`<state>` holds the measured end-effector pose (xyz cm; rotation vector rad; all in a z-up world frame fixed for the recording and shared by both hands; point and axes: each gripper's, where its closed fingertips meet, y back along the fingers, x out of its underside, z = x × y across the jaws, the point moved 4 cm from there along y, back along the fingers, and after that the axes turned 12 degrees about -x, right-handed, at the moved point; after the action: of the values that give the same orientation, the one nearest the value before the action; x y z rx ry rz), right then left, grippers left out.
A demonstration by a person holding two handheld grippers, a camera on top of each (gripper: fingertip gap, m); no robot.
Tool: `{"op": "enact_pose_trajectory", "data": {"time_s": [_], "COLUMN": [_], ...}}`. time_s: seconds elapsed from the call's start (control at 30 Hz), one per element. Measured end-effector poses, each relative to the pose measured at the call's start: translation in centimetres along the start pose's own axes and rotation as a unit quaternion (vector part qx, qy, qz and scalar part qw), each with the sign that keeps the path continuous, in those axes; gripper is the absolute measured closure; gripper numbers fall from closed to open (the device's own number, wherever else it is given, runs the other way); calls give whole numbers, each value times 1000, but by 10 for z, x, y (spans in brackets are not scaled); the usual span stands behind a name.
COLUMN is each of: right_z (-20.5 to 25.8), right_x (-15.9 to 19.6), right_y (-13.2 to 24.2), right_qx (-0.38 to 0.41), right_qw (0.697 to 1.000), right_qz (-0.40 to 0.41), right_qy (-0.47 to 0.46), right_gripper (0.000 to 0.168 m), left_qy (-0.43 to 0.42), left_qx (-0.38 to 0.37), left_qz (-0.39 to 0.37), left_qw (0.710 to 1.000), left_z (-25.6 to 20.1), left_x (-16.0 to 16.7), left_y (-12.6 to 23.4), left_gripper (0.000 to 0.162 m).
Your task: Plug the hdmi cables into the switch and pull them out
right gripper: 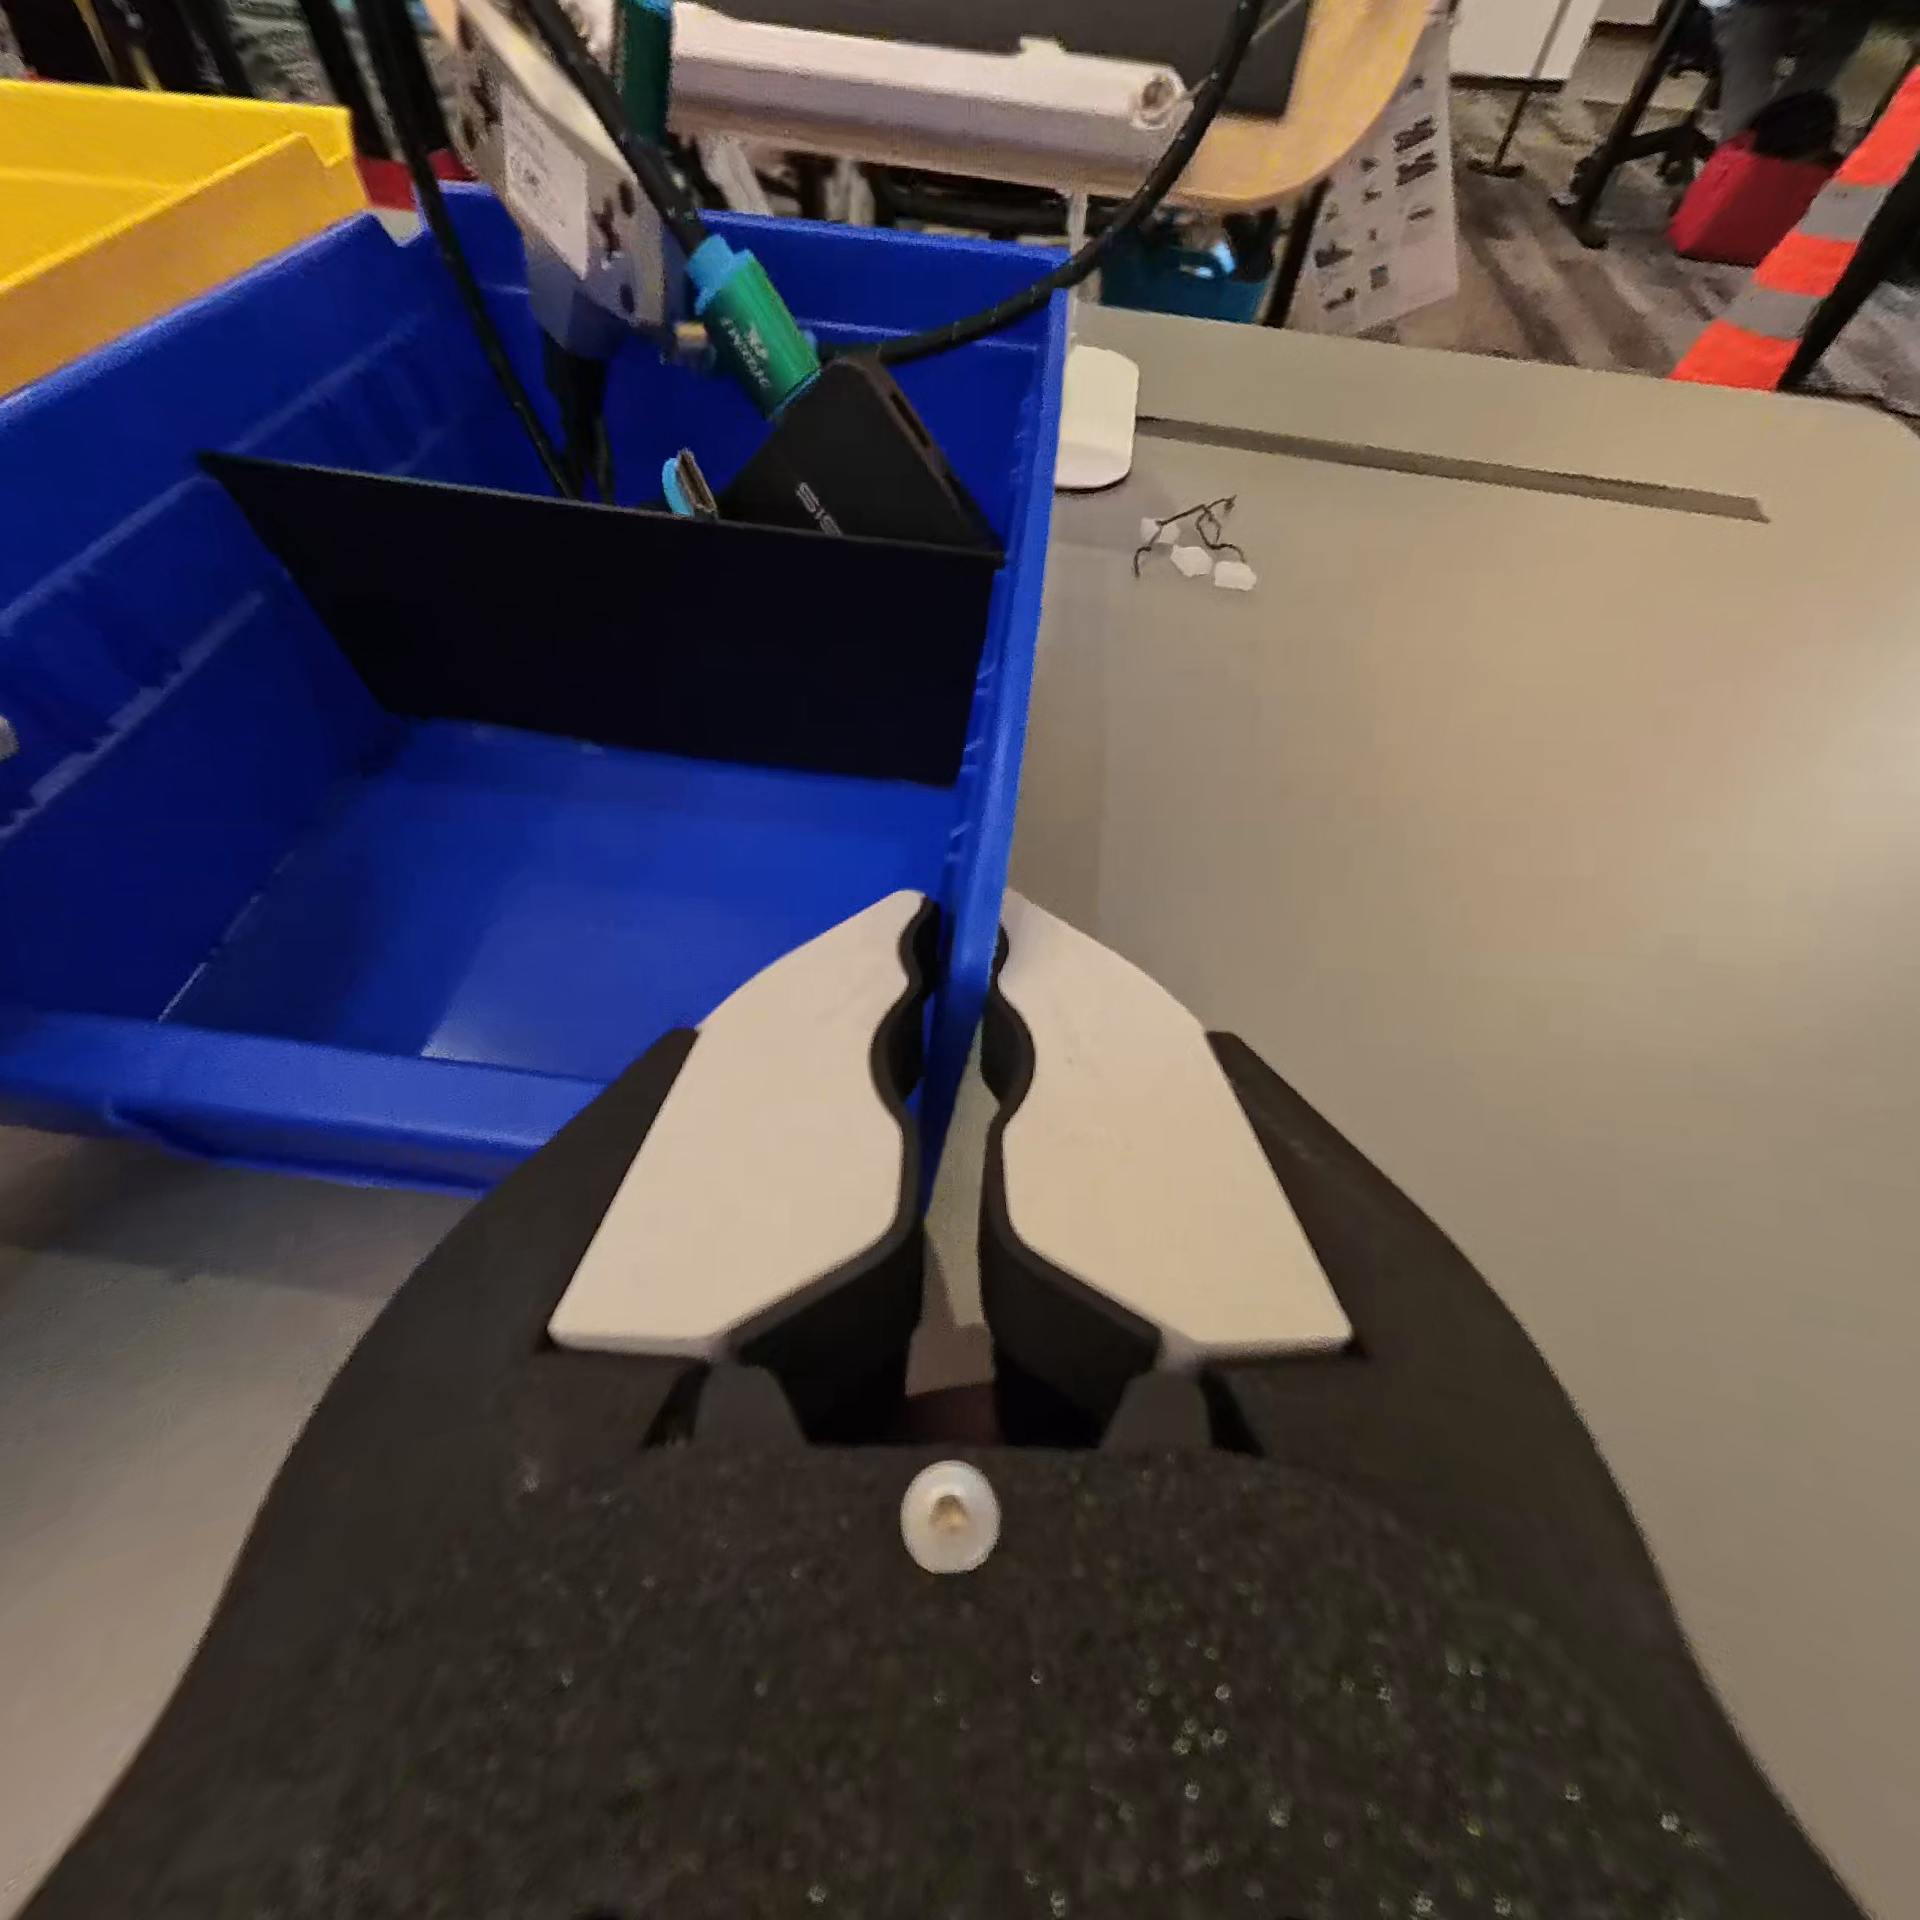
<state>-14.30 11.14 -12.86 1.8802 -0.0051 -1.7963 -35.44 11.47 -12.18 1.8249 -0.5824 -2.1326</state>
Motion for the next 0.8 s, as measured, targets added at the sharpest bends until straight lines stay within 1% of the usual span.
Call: {"op": "enact_pose_trajectory", "data": {"time_s": [0.03,0.07,0.1,0.13,0.17,0.2,0.23,0.27,0.3,0.37,0.47,0.5,0.53,0.57,0.6,0.67,0.7,0.73,0.8], "right_z": [0,1,1,4,9,12,16,22,32,60,115,135,154,171,185,201,205,206,209], "right_x": [1,2,1,-1,-3,-4,-4,-3,-3,-5,-9,-8,-7,-6,-4,-1,0,0,-1], "right_y": [2,7,14,22,32,41,50,57,61,62,50,45,41,37,34,26,21,16,7], "right_qx": [-15,-29,-42,-63,-86,-100,-112,-130,-157,-223,-321,-352,-378,-398,-411,-406,-387,-363,-325], "right_qw": [1000,999,999,997,995,994,992,990,986,974,946,934,923,914,909,910,917,926,941], "right_qz": [1,8,14,18,18,14,8,4,-1,-11,-19,-12,-6,-3,0,9,12,14,14], "right_qy": [8,18,25,32,42,49,54,56,54,42,49,60,67,72,75,85,92,97,98], "right_gripper": [163,161,157,152,149,147,146,146,146,149,150,149,147,146,146,145,143,138,123], "left_qy": [13,33,54,69,80,81,86,105,137,185,155,140,118,94,85,115,101,84,100], "left_qx": [8,19,31,35,8,-49,-109,-144,-140,-84,-61,-53,-71,-104,-110,-108,-118,-127,-134], "left_qz": [-1,2,1,1,4,3,2,5,5,2,3,1,5,27,51,57,59,56,49], "left_qw": [1000,999,998,997,997,996,990,984,981,979,986,989,990,990,989,986,986,987,985], "left_z": [2,7,15,30,53,88,127,161,186,213,233,234,240,247,249,244,241,238,230], "left_x": [0,-2,-3,-3,0,7,15,23,29,32,23,18,16,22,29,36,41,49,65], "left_y": [6,16,29,42,52,61,69,75,78,68,30,16,2,-9,-15,-3,9,22,53], "left_gripper": [142,131,126,113,110,120,119,119,118,115,115,119,126,153,157,157,157,156,156]}}
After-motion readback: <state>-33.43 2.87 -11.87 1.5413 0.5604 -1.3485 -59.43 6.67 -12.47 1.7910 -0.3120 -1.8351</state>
